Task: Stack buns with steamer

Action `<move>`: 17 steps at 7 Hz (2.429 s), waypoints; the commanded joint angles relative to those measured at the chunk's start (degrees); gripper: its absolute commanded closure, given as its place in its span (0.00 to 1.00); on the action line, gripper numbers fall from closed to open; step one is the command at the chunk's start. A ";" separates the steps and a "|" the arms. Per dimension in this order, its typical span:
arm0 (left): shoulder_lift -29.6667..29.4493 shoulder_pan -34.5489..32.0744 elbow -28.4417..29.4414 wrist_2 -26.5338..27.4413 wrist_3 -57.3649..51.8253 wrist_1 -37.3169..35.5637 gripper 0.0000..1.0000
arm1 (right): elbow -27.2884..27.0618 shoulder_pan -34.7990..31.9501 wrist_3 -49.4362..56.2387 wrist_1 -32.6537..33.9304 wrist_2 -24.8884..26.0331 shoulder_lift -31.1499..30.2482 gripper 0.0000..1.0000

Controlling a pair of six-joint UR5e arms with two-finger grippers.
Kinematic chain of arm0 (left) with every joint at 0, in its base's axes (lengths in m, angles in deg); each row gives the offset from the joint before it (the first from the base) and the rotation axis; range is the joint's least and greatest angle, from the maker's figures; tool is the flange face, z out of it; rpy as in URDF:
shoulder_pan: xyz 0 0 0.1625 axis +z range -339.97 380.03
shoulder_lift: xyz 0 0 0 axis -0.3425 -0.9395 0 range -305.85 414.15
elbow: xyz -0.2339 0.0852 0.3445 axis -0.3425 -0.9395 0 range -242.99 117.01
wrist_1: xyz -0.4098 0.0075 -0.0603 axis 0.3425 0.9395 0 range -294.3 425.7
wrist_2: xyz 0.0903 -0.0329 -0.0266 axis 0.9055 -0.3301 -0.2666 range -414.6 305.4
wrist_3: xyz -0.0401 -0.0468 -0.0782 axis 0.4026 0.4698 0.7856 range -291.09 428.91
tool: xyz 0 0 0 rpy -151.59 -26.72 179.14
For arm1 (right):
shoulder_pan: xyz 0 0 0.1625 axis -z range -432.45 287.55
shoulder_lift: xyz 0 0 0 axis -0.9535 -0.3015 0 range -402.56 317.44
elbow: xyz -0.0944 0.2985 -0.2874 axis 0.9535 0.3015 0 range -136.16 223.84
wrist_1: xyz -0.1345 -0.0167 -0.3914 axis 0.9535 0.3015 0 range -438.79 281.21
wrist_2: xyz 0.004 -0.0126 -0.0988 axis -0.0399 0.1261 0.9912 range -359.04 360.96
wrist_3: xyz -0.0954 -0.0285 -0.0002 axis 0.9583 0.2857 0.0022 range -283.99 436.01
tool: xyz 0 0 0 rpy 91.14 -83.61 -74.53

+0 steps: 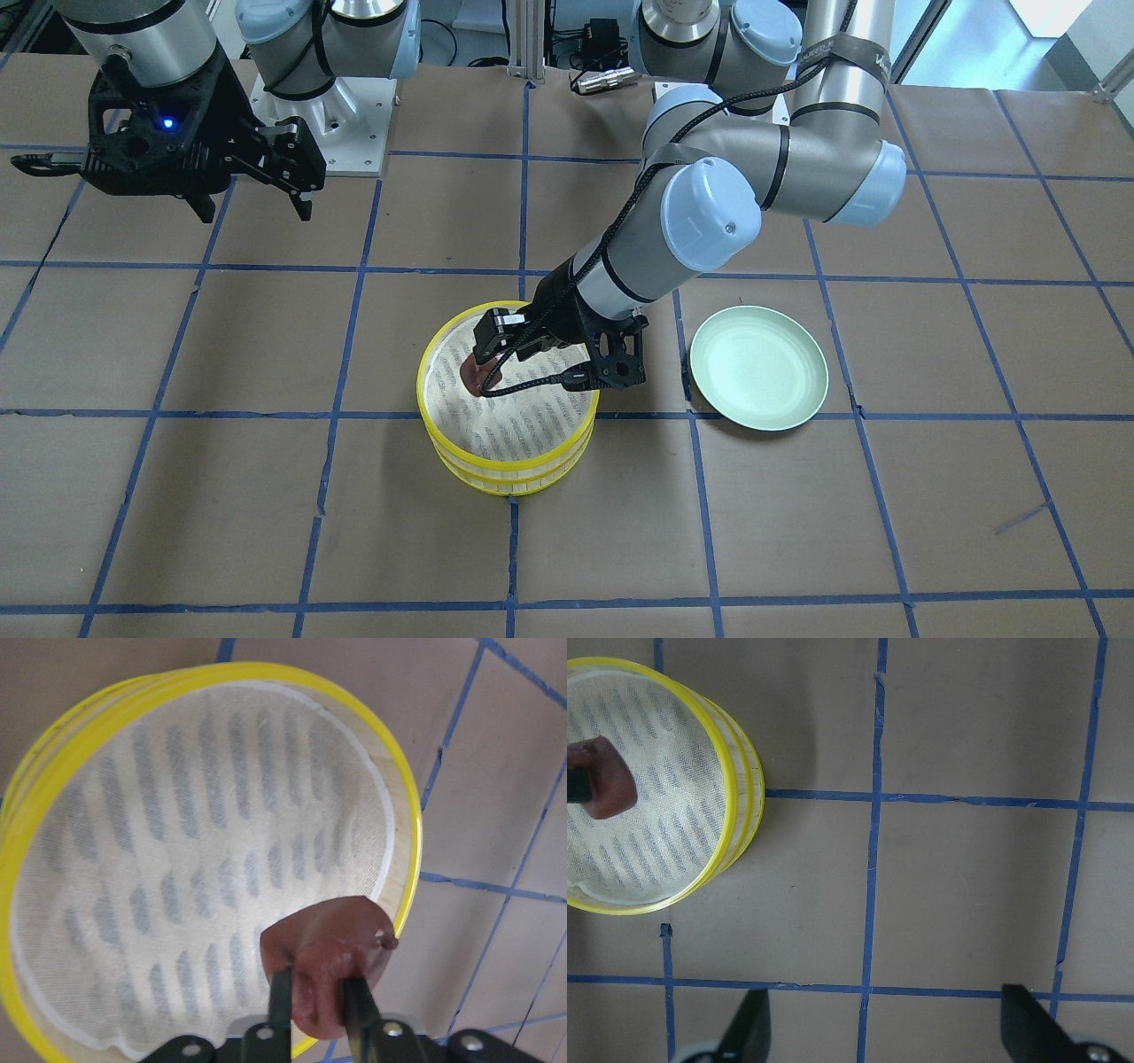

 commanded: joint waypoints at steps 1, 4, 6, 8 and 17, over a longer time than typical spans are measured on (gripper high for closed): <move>1.69 -0.09 0.44 2.96 0.22 -0.31 0.01 | -0.03 -0.05 0.00 -0.01 -0.07 0.00 0.08; 12.37 -0.09 3.15 10.40 -1.01 14.71 0.01 | -0.03 -0.05 0.00 0.07 -0.07 0.00 0.08; 15.15 0.09 9.12 19.61 -9.13 32.31 0.02 | 0.15 -0.05 0.00 0.07 0.02 -0.18 0.07; 17.51 2.88 10.62 35.29 -31.18 40.61 0.00 | 0.94 0.21 0.00 0.07 0.55 -0.70 0.06; 18.31 10.20 11.87 32.50 -32.04 35.55 0.00 | 0.59 0.04 0.00 0.16 -0.07 -0.88 0.06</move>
